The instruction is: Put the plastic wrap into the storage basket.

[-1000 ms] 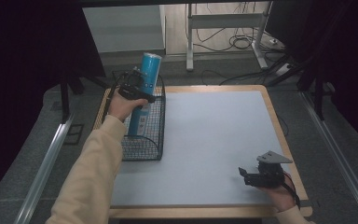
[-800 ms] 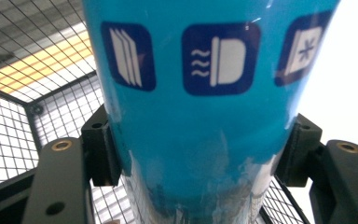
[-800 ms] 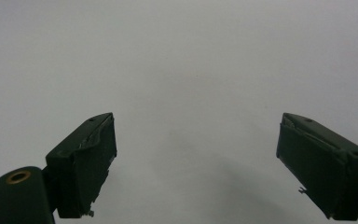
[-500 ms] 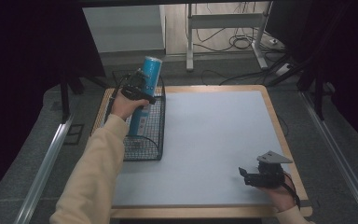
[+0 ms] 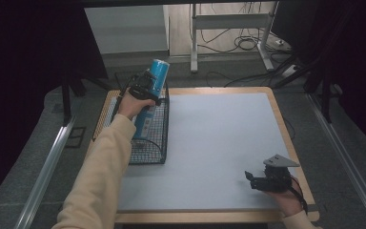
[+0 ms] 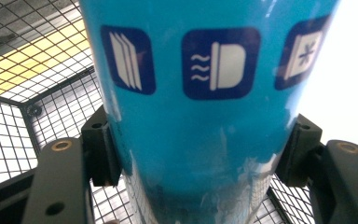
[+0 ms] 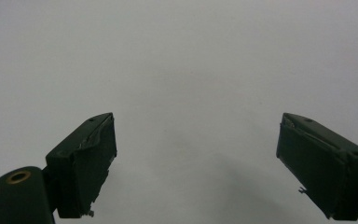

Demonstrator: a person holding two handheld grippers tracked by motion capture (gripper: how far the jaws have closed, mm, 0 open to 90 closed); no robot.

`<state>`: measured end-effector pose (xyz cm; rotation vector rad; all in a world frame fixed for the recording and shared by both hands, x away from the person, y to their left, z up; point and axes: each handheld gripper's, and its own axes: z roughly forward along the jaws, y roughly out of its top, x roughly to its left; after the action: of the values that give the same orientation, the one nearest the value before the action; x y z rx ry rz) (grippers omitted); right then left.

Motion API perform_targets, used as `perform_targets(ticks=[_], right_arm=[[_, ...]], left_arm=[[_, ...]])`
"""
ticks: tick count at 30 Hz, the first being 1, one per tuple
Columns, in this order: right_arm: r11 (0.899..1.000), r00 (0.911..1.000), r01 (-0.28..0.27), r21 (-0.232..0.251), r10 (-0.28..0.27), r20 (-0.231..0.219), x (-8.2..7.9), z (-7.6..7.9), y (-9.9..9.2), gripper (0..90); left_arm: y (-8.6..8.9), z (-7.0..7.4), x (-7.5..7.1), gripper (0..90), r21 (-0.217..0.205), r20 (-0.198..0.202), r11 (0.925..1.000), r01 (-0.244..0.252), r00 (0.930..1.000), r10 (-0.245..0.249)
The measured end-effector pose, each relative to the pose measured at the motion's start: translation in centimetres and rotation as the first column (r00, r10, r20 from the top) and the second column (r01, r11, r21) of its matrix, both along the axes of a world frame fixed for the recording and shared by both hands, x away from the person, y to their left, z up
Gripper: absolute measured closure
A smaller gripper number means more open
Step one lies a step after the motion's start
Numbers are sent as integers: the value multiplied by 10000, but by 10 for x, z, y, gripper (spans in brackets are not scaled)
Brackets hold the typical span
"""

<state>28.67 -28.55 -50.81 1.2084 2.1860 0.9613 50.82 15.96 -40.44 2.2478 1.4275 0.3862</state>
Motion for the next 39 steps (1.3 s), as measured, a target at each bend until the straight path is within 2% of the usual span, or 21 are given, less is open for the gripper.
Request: perform_targets(ticks=[9,16,20,24,30,35,38,39], right_arm=[[10000,10000,3,-27,-3,15,-1,0,0,120],[10000,10000,38,-39,-38,-6,-1,0,-1,120],[10000,10000,43,-21,-43,-3,-1,0,-1,120],[10000,10000,24,-23,-24,-11,-1,-1,-1,120],[10000,10000,6,-37,-6,-23,-1,-1,-1,120],[10000,10000,53,-22,-53,0,-1,0,-1,120],[10000,10000,42,-25,-42,16,-1,0,-1,119],[10000,10000,24,-30,-24,18,-2,0,-1,120]], left_arm=[[-7,-7,12,319,273,-237,9996,-122,9996,128],[-15,-15,22,319,965,-480,9953,30,9988,16],[-16,-19,25,319,1154,-590,9933,22,9982,47],[-14,-26,30,319,1613,-966,9869,13,9952,145],[-18,-32,33,318,2093,-1163,9778,85,9931,162],[-18,-32,32,317,2099,-1128,9777,116,9935,125],[-20,-31,31,308,2273,-900,9737,152,9959,55],[-20,-30,30,304,2211,-785,9752,104,9969,72]])
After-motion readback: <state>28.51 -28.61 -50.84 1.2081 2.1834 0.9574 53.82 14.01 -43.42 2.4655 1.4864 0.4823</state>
